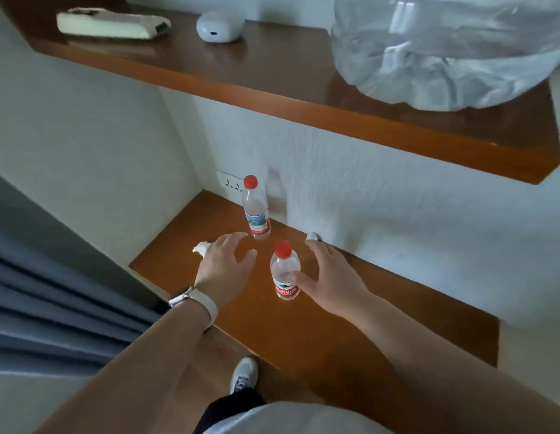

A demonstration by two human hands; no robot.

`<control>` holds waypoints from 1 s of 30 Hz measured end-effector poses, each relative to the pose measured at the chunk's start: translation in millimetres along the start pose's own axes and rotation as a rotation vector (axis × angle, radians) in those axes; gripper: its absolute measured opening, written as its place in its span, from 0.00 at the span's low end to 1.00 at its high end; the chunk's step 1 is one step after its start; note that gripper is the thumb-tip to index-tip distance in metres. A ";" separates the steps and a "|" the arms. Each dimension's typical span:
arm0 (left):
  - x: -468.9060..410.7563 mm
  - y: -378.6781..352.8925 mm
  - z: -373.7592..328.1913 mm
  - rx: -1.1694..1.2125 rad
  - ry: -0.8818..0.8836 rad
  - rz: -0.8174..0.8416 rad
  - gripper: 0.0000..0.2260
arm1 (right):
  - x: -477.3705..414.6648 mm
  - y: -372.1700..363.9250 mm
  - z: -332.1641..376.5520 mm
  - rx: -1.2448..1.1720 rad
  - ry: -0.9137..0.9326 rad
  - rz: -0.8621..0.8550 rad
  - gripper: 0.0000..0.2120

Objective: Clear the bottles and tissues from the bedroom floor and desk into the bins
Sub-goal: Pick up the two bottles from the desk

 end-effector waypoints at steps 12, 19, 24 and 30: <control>-147.6 -33.7 67.8 0.412 0.024 0.241 0.30 | -25.8 -58.0 33.1 -0.278 -0.485 -0.160 0.36; -193.4 -49.1 53.2 0.461 -0.121 0.367 0.39 | -30.5 -71.5 56.9 -0.363 -0.608 -0.326 0.19; -216.6 -67.8 48.6 0.409 -0.236 0.472 0.32 | -35.5 -77.2 61.4 -0.425 -0.701 -0.421 0.21; -205.1 -79.1 41.7 0.423 -0.390 0.489 0.28 | -31.7 -76.0 65.3 -0.428 -0.770 -0.478 0.20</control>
Point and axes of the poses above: each hand's wrist, its own x-axis away from the middle knuckle, its own y-axis out of the back of the hand, z = x × y, the point moved 1 cm from there along -x, towards the middle knuckle, and after that the axes turned 6 degrees about -z, right-handed, at the moved point
